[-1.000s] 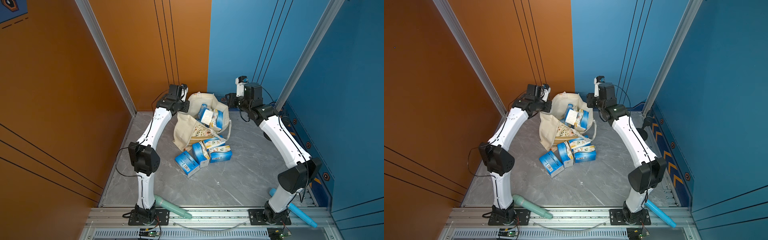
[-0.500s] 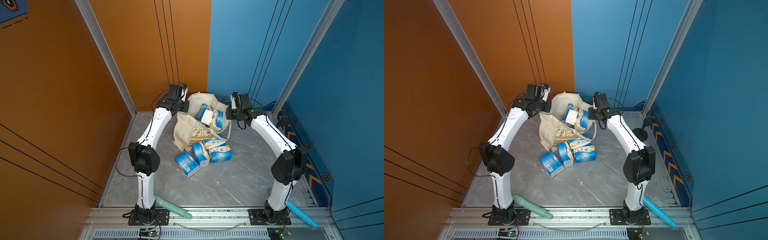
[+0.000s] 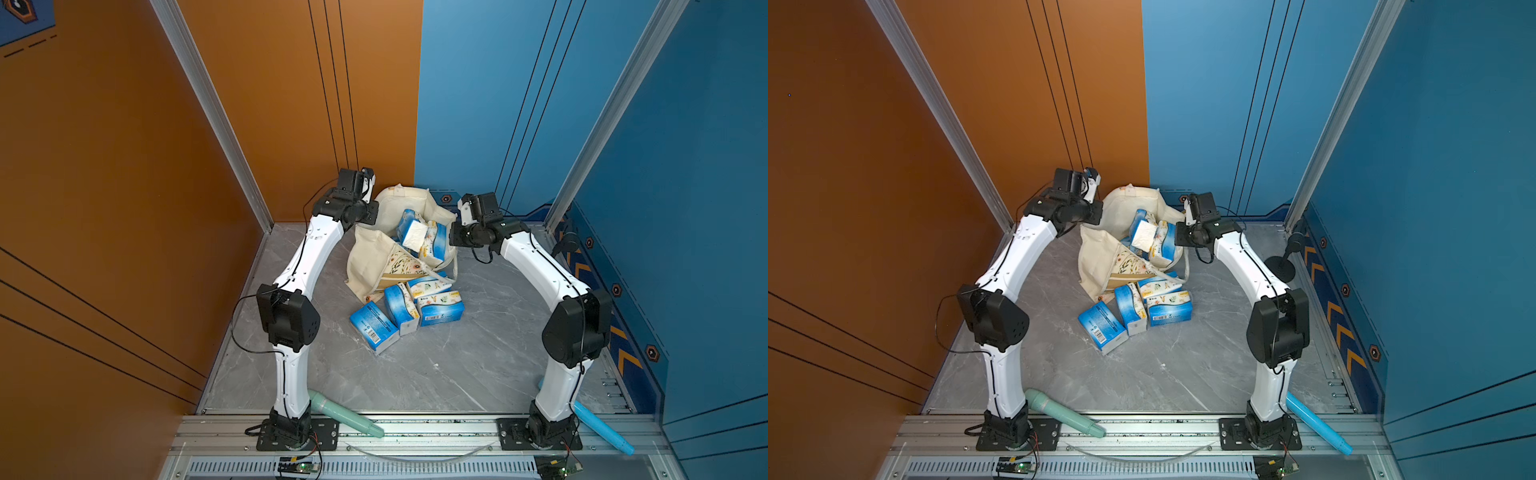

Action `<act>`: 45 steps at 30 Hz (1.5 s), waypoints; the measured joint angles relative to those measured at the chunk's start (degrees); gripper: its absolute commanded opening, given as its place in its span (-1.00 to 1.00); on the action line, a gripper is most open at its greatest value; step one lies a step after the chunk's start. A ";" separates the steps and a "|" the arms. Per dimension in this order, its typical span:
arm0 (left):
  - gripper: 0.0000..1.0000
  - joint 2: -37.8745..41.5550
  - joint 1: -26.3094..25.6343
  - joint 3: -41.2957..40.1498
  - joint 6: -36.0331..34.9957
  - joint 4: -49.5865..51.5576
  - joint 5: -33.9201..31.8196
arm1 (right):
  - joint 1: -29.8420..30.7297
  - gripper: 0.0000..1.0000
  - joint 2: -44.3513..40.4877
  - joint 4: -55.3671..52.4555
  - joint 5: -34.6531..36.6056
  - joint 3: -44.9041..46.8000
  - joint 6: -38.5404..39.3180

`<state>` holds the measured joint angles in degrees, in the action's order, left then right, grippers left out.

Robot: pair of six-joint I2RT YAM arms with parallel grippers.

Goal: Put tissues into the canvas bag
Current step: Adjust the canvas bag at the center of the board.

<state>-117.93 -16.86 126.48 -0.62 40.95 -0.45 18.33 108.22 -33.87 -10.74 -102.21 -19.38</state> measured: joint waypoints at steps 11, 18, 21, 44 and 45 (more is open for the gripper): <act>-1.00 0.59 0.11 -2.10 0.20 -3.82 0.92 | 2.67 -1.00 0.02 -0.98 -2.82 -4.72 0.42; -1.00 0.59 0.11 2.84 -0.02 -3.96 -0.68 | 6.86 -1.00 0.00 -3.78 -3.61 -20.37 0.46; -1.00 0.70 0.17 4.50 -0.87 -5.31 -2.16 | 6.88 -1.00 -1.31 -3.56 -2.01 -22.51 0.66; -1.00 -7.76 2.27 10.10 -4.52 -3.52 -3.21 | 9.46 -1.00 -2.49 -10.56 7.63 -10.99 2.80; -1.00 -7.76 2.21 10.10 -4.74 -3.63 -3.15 | 9.33 -1.00 -2.58 -10.56 7.76 -10.99 2.84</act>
<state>-125.69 -14.66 136.57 -5.37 37.32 -3.60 27.66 105.65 -44.42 -2.98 -113.21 -16.53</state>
